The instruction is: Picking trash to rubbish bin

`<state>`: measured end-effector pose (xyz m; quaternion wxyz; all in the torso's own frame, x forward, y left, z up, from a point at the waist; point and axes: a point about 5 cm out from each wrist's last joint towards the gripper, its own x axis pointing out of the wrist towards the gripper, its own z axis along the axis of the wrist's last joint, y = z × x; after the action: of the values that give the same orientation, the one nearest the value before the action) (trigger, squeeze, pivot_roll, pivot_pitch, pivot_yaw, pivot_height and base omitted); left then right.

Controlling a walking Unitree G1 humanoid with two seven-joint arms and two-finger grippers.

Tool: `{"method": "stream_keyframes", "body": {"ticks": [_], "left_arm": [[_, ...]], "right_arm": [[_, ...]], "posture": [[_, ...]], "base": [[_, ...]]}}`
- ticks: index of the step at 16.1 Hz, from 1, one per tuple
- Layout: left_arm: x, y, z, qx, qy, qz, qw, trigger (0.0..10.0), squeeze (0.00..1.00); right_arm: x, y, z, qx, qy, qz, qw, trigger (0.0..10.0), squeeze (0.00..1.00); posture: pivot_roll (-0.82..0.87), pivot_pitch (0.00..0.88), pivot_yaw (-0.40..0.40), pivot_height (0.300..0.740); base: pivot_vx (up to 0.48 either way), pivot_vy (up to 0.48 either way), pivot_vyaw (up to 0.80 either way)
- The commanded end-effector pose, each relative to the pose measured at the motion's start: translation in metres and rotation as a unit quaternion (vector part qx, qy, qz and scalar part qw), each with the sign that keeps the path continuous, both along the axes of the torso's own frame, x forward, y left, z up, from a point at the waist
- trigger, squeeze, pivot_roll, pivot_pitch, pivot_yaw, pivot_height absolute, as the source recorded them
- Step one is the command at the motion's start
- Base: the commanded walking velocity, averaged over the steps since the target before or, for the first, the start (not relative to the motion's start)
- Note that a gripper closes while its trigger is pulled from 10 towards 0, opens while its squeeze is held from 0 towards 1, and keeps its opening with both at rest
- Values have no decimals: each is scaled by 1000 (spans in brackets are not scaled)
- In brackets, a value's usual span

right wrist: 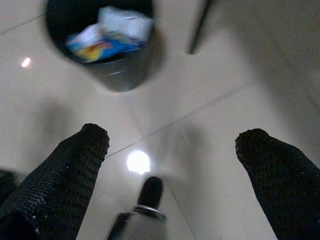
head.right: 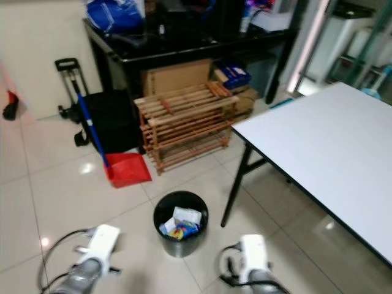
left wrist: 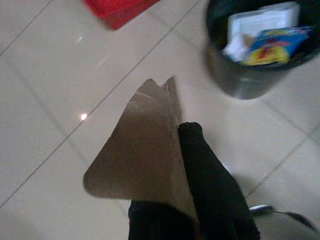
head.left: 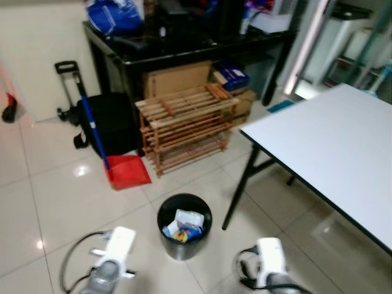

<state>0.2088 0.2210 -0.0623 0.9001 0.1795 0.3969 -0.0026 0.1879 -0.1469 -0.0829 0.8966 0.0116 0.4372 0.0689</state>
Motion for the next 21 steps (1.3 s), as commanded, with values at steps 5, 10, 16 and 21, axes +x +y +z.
{"method": "stream_keyframes", "body": {"ticks": [5, 10, 16, 21], "left_arm": [[-1, -6, -2, -6, 3, -8, 1000, 10000, 0], [-1, -6, -2, -5, 4, -9, 1000, 10000, 0], [0, -5, -1, -4, 3, -12, 1000, 10000, 0], [3, -4, 1, -2, -1, -11, 1000, 10000, 0]], "right_arm": [[6, -5, 3, -5, -14, -12, 1000, 10000, 0], [6, -5, 3, -5, -12, -10, 1000, 10000, 0], [7, 0, 4, 5, -11, 3, 1000, 10000, 0], [8, -2, 4, 12, -11, -8, 1000, 10000, 0]], "posture": [[20, 0, -66, 740], [24, 0, -69, 740], [23, 0, -67, 740], [20, 0, -65, 740]], "base": [[337, 0, 160], [353, 0, 0], [354, 0, 0], [351, 0, 0]]}}
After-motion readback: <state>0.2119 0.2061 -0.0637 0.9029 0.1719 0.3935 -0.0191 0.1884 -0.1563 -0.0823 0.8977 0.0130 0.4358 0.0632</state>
